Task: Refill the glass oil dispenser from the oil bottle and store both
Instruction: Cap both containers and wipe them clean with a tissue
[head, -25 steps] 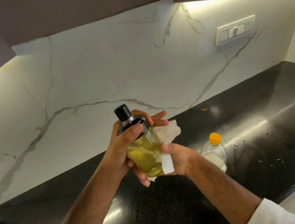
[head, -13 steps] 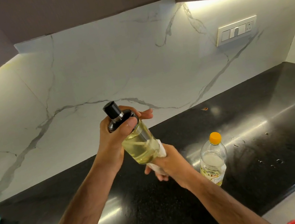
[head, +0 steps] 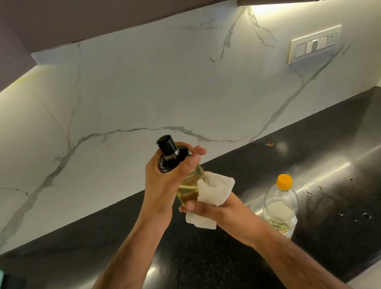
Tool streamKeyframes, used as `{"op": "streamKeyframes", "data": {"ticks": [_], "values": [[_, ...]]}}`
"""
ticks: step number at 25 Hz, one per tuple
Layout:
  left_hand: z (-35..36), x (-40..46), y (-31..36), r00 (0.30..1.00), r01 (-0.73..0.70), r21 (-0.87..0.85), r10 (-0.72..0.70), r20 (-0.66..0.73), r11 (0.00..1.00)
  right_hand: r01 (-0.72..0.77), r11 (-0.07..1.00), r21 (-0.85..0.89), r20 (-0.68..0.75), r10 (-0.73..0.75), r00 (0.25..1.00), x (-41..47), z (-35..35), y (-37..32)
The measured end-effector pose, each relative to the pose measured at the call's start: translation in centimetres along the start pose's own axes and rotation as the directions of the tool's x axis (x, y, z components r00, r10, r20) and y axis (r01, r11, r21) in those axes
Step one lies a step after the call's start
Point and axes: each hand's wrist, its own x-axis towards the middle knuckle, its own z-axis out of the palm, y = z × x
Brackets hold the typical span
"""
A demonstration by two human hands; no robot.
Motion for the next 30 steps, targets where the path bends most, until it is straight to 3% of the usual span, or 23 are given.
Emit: {"op": "streamKeyframes", "data": {"ticks": [3, 6, 10, 12, 14, 15, 19, 22, 25, 28, 30], "values": [[-0.5, -0.8, -1.3, 0.984, 0.092, 0.03, -0.095, 0.151, 0.995, -0.034, 0.991, 0.129, 0.031, 0.03, 0.999, -0.2, -0.1, -0.1], [-0.8, -1.3, -2.0, 0.966, 0.139, 0.063, -0.149, 0.213, 0.988, -0.071, 0.993, 0.092, 0.067, 0.065, 0.996, 0.0, -0.5, -0.7], [-0.7, -1.4, -2.4, 0.996, 0.046, -0.005, -0.045, 0.082, 0.999, -0.189, 0.964, 0.189, 0.109, 0.171, 0.979, 0.0, -1.8, -1.0], [-1.0, -1.4, -2.6, 0.999, 0.035, -0.023, -0.035, 0.018, 0.999, -0.197, 0.966, 0.167, -0.072, 0.211, 0.975, -0.3, -2.7, -0.6], [-1.3, -1.3, -2.9, 0.998, 0.056, -0.01, -0.056, -0.014, 0.998, -0.158, 0.987, -0.029, -0.355, 0.137, 0.925, -0.2, -3.6, -0.7], [-1.4, -1.3, -3.1, 0.997, 0.069, 0.005, -0.069, -0.019, 0.998, -0.119, 0.983, -0.141, -0.432, 0.047, 0.901, 0.0, -3.8, -1.2], [-0.1, -1.4, -3.9, 0.996, 0.076, 0.085, -0.072, -0.046, 0.993, 0.041, 0.877, -0.479, -0.444, -0.281, 0.851, 1.9, -3.1, -4.9], [1.1, -1.4, -4.2, 0.997, 0.063, 0.148, -0.055, -0.059, 0.987, 0.083, 0.894, -0.44, -0.494, -0.318, 0.809, 2.5, -1.3, -7.1], [1.3, -1.4, -4.6, 0.997, 0.039, 0.159, -0.027, -0.074, 0.986, 0.066, 0.98, -0.188, -0.333, -0.127, 0.934, 1.0, 0.8, -6.8], [0.9, -1.4, -5.4, 0.995, 0.031, 0.141, -0.018, -0.093, 0.99, 0.109, 0.963, -0.246, -0.071, -0.13, 0.989, -0.6, 1.2, -5.1], [0.7, -1.6, -5.5, 0.992, 0.056, 0.116, -0.043, -0.115, 0.992, 0.108, 0.952, -0.285, -0.035, -0.123, 0.992, -1.0, 1.4, -4.4]]}}
